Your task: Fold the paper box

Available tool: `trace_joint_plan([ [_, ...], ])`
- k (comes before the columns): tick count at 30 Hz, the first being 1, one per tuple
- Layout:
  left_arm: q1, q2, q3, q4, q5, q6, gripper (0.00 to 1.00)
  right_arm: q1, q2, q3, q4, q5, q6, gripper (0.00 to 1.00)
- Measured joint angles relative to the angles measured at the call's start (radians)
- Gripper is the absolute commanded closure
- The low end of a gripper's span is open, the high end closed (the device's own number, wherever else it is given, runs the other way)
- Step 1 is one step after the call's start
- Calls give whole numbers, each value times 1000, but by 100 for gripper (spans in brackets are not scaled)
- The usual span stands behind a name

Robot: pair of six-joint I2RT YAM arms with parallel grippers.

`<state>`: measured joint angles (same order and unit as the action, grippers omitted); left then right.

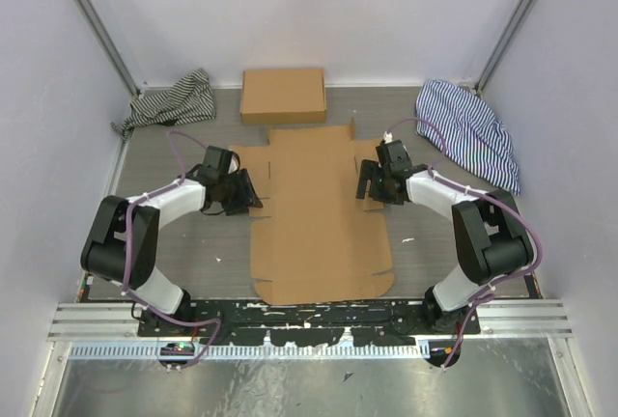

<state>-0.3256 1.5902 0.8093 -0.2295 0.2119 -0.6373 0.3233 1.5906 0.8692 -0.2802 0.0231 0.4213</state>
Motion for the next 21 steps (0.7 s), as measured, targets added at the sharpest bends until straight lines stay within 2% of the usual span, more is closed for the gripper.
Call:
trace_joint_plan([
  [11, -46, -37, 19, -72, -17, -14, 47, -9, -29, 0, 5, -25, -3, 21],
  [21, -119, -35, 56, -106, -70, -34, 47, 0, -49, 0, 5, 22, -22, 22],
])
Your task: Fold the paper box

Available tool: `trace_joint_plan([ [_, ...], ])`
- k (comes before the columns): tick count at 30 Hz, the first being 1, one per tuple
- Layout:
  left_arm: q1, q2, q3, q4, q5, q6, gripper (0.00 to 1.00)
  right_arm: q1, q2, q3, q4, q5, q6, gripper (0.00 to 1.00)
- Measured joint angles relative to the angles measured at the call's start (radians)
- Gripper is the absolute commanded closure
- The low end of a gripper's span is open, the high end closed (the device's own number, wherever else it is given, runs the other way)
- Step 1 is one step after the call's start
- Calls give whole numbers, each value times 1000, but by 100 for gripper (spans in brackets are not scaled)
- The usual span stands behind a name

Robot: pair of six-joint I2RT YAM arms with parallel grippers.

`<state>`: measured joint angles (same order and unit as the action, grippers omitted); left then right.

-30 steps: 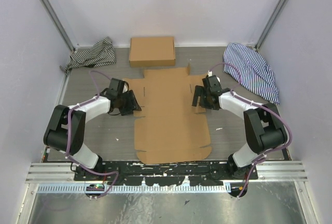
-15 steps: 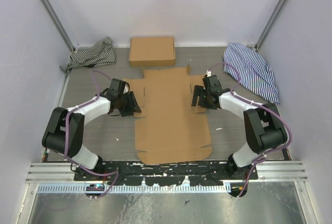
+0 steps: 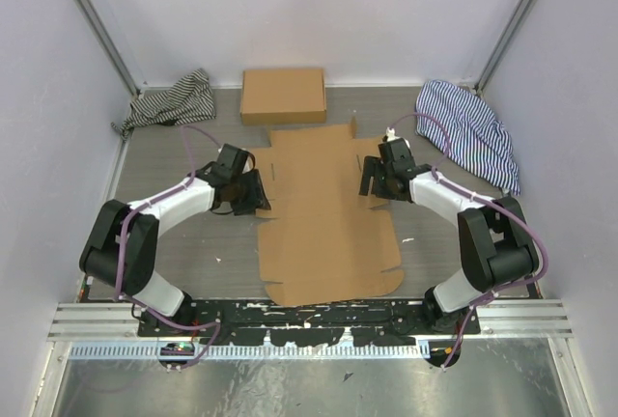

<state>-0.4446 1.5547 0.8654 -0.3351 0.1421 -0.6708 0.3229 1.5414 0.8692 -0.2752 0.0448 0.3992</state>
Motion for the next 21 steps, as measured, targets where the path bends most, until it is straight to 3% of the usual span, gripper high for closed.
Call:
trace_joint_plan([
  [9, -64, 0, 80, -21, -10, -27, 48, 42, -2, 0, -1, 62, -8, 22],
  [21, -114, 140, 152, 43, 56, -56, 49, 127, -3, 3, -2, -40, 25, 22],
])
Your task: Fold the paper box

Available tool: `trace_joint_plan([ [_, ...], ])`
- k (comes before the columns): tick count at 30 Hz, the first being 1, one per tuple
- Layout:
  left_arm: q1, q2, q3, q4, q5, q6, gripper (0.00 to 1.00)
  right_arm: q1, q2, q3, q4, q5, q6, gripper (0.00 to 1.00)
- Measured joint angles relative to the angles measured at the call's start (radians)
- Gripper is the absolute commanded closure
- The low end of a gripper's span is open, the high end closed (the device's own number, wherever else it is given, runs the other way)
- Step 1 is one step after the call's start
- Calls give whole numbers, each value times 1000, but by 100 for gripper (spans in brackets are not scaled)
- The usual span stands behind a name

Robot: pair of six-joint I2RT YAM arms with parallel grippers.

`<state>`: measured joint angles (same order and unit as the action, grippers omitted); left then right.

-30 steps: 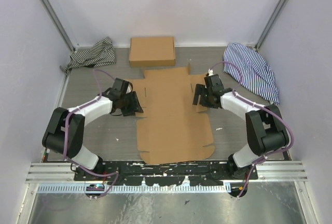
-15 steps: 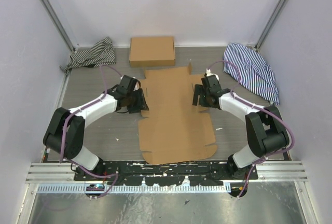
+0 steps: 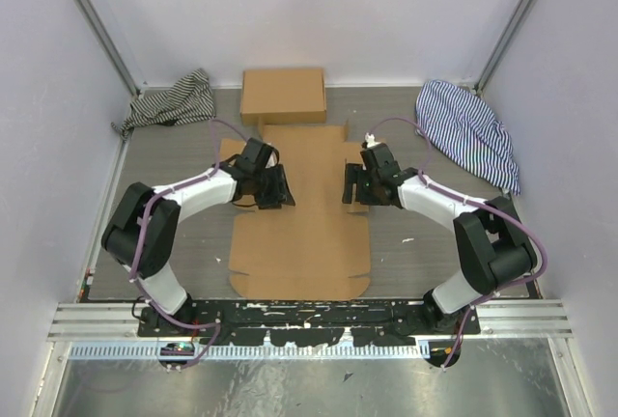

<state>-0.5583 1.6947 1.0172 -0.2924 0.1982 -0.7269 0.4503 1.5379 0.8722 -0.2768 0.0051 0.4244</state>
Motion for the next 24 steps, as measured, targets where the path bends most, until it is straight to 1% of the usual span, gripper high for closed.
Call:
trace_joint_plan([
  [3, 0, 5, 0, -20, -8, 4, 46, 0, 0, 0, -2, 2, 1, 23],
  [5, 0, -18, 0, -43, -35, 17, 43, 0, 0, 1, -5, 4, 1, 23],
  [10, 0, -159, 0, -132, -163, 66, 37, 0, 0, 3, -21, 15, 1, 20],
  [12, 8, -214, 0, -153, -214, 85, 37, 0, 0, 5, -28, 22, 2, 18],
  [14, 34, -238, -3, -163, -239, 98, 38, 0, 0, 8, -40, 34, 5, 18],
  [19, 130, -217, -26, -185, -243, 111, 38, 0, 0, 12, -54, 57, 19, 19],
  [24, 145, -206, -45, -193, -245, 125, 38, 0, 9, 12, -49, 53, 27, 21],
])
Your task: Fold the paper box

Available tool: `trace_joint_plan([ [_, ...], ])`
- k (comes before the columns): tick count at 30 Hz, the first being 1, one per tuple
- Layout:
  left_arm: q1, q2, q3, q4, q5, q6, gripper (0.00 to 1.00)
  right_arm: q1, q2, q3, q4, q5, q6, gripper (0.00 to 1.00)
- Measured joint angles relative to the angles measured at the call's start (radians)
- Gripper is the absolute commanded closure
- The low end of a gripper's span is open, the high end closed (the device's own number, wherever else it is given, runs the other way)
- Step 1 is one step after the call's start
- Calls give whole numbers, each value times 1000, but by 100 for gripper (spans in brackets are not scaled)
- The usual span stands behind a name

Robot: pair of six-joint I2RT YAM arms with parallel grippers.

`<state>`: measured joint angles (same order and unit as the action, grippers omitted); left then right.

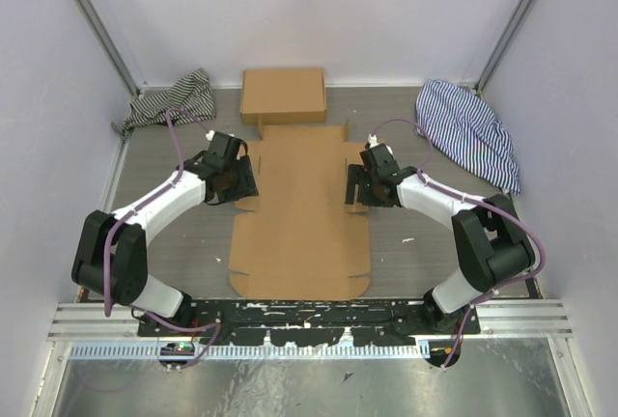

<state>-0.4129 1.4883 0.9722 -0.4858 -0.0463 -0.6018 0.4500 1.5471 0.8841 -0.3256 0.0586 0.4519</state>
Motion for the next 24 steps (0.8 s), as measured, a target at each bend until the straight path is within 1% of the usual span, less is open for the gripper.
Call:
trace_joint_plan([
  [3, 1, 0, -1, 0, 1, 3, 38, 0, 18, 0, 5, 0, 4, 23],
  [13, 17, 0, -28, 0, 3, 6, 39, 0, 70, 0, 25, -19, 26, 41],
  [19, 31, 0, -40, 1, 3, 7, 39, 0, 62, -3, 38, -36, 30, 43],
  [24, 34, 0, -41, 1, 5, 7, 39, 0, 12, -3, 38, -43, 30, 44],
])
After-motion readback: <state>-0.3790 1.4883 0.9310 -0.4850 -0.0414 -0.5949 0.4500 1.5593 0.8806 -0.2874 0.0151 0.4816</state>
